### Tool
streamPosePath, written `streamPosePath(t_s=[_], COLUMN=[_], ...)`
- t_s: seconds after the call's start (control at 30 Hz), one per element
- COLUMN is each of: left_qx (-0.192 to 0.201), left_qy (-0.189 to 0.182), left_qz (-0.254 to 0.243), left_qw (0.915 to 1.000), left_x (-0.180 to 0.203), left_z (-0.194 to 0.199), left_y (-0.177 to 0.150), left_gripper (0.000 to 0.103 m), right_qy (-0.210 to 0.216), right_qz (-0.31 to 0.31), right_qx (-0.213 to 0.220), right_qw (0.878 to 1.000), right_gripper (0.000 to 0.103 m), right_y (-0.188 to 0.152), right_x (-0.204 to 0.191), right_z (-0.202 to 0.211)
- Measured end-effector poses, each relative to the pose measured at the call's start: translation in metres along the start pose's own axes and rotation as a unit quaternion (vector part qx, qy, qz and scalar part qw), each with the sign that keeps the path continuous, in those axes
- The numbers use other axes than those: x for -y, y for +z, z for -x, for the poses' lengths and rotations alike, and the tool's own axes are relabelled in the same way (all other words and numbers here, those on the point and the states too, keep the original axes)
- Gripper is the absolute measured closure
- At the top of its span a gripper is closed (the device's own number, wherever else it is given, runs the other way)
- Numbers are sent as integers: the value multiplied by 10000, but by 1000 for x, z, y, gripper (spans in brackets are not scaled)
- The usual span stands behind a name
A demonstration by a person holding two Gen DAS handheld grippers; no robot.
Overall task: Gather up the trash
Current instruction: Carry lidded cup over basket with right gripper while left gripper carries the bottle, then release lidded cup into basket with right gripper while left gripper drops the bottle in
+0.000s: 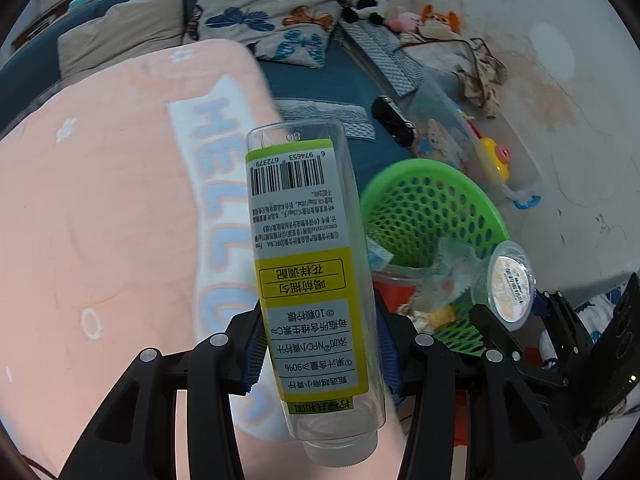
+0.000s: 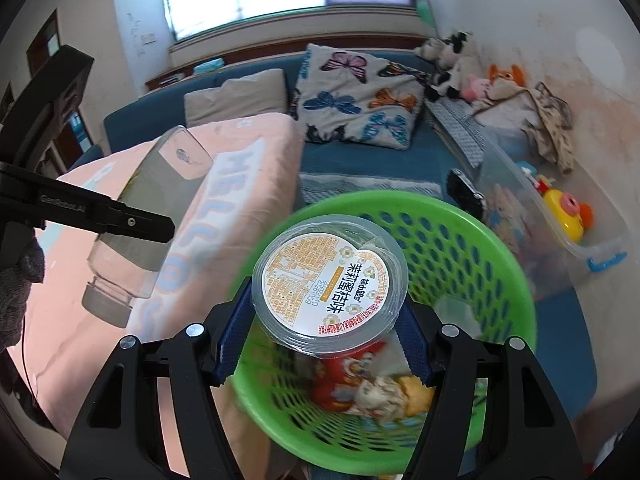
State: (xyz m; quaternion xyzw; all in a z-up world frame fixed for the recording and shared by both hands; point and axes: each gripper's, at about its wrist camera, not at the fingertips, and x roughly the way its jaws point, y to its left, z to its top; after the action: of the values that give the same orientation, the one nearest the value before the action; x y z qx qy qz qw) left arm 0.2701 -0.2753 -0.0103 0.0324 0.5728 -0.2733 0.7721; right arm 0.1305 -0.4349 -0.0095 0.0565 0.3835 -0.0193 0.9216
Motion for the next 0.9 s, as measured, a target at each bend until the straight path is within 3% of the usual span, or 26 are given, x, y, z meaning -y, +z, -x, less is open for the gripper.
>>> streamPosePath(t_s=[0.4,0.9], left_qx=[12,122], left_qy=[-231,-332], left_qz=[-297,-450], left_qw=[9993,9984], left_x=[49,72], left_z=[-22,-45], left_y=[7,12], left_gripper=[57,57], right_qy=[-294,-417], right_qz=[-390,-575], right_qx=[-105,-41], right_qw=[9988,9975], right_gripper=[33,29], right_y=[-22,-30], right_x=[42,61], right_z=[5,15])
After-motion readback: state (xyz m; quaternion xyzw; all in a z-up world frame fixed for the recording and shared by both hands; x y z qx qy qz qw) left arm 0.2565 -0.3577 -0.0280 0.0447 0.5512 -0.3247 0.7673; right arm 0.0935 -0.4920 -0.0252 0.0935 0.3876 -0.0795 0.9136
